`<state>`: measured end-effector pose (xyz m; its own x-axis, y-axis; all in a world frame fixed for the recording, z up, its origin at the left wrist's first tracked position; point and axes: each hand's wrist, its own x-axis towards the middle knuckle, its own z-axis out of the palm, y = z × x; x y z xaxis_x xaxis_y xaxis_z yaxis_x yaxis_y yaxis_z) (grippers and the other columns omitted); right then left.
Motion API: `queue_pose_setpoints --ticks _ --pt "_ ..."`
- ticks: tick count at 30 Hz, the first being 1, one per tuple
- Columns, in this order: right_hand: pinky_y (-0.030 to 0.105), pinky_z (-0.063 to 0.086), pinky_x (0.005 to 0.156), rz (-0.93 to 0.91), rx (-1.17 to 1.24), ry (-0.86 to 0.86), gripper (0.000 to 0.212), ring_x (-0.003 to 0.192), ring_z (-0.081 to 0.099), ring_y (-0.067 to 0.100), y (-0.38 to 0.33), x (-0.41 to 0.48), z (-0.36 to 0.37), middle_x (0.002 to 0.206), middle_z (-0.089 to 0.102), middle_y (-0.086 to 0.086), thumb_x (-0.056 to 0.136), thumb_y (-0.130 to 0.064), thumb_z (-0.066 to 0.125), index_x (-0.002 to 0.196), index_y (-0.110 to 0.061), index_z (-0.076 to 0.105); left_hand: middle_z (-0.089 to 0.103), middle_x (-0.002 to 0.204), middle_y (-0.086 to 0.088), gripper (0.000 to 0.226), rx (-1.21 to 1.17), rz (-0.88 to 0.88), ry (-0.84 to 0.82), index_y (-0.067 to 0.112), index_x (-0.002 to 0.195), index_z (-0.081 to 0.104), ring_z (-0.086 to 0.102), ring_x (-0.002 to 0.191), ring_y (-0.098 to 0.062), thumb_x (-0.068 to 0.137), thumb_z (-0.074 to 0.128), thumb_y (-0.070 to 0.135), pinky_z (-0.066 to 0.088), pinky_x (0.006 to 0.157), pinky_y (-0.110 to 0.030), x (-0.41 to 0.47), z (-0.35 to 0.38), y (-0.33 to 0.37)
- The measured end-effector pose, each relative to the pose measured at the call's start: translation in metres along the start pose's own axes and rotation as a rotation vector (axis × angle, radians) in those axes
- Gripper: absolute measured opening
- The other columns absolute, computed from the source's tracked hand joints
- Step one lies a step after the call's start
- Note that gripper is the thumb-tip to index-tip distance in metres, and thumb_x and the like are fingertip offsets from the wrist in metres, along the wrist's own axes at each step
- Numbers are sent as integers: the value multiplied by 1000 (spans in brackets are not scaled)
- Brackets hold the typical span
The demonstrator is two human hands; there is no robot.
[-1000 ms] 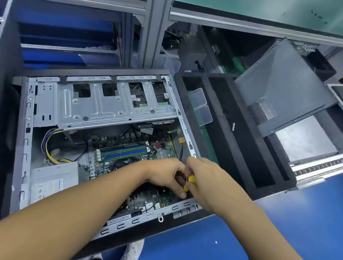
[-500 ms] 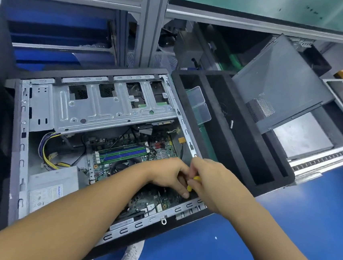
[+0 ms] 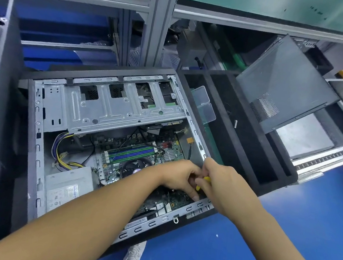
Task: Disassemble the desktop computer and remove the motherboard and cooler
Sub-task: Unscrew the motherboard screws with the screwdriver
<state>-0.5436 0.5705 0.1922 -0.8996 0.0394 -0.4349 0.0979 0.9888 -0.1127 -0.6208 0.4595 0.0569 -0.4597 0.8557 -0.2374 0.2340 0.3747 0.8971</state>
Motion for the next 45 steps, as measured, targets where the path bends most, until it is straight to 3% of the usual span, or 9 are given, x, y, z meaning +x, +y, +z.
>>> queue_pose_setpoints --ticks 5,8,11,19,22,26,35,40,45 --pt "35 47 75 -64 18 -94 13 87 52 21 3 1 -6 102 45 -1 95 -19 61 103 -18 51 65 67 28 16 -6 -6 -41 23 89 74 60 66 9 77 84 23 48 69 -17 -2 -5 1" --pt "33 42 62 -12 56 -39 28 78 51 20 2 0 -4 94 47 -1 93 -36 64 102 -19 44 66 69 19 26 32 2 46 27 75 64 60 65 2 70 89 30 48 62 -22 -1 0 2" --pt "35 37 57 71 -38 22 36 71 49 27 2 1 1 83 50 1 98 -51 51 95 -19 36 67 84 4 36 54 15 78 22 86 60 63 78 -14 69 89 34 51 69 -33 -1 2 4" --pt "24 33 54 -41 32 -58 15 72 43 12 1 2 -5 92 42 -4 95 -21 56 96 -26 42 75 89 1 19 -16 -3 -36 12 94 74 68 81 -12 79 83 18 54 83 -35 -6 -10 5" --pt "30 42 61 -22 38 -41 18 75 49 16 -1 2 -3 92 47 -3 93 -34 60 97 -24 46 66 66 18 21 38 -4 -8 25 73 66 59 63 4 74 87 24 49 65 -21 -4 -9 5" --pt "34 41 59 89 -53 37 35 72 53 27 -3 5 4 82 51 1 96 -53 52 96 -20 40 72 89 1 37 44 10 47 16 94 66 67 84 -20 69 89 31 54 77 -42 -1 -1 8" --pt "33 46 70 -49 -14 -59 12 81 51 17 0 7 -1 100 47 -4 96 -27 57 101 -28 46 67 68 22 19 25 -1 -17 29 77 68 58 63 5 75 86 23 45 62 -13 -4 -10 4" --pt "34 41 56 56 -44 43 32 67 51 20 -1 7 2 78 51 -3 97 -51 51 97 -22 38 69 87 3 40 61 8 75 19 92 63 64 81 -18 67 89 36 54 75 -42 0 -3 7" --pt "29 37 58 -16 -28 46 12 72 45 15 -1 6 2 93 50 -2 98 -28 52 99 -25 41 69 84 15 31 -4 -11 -15 19 94 65 64 75 5 73 87 23 51 72 -22 -4 -9 2"
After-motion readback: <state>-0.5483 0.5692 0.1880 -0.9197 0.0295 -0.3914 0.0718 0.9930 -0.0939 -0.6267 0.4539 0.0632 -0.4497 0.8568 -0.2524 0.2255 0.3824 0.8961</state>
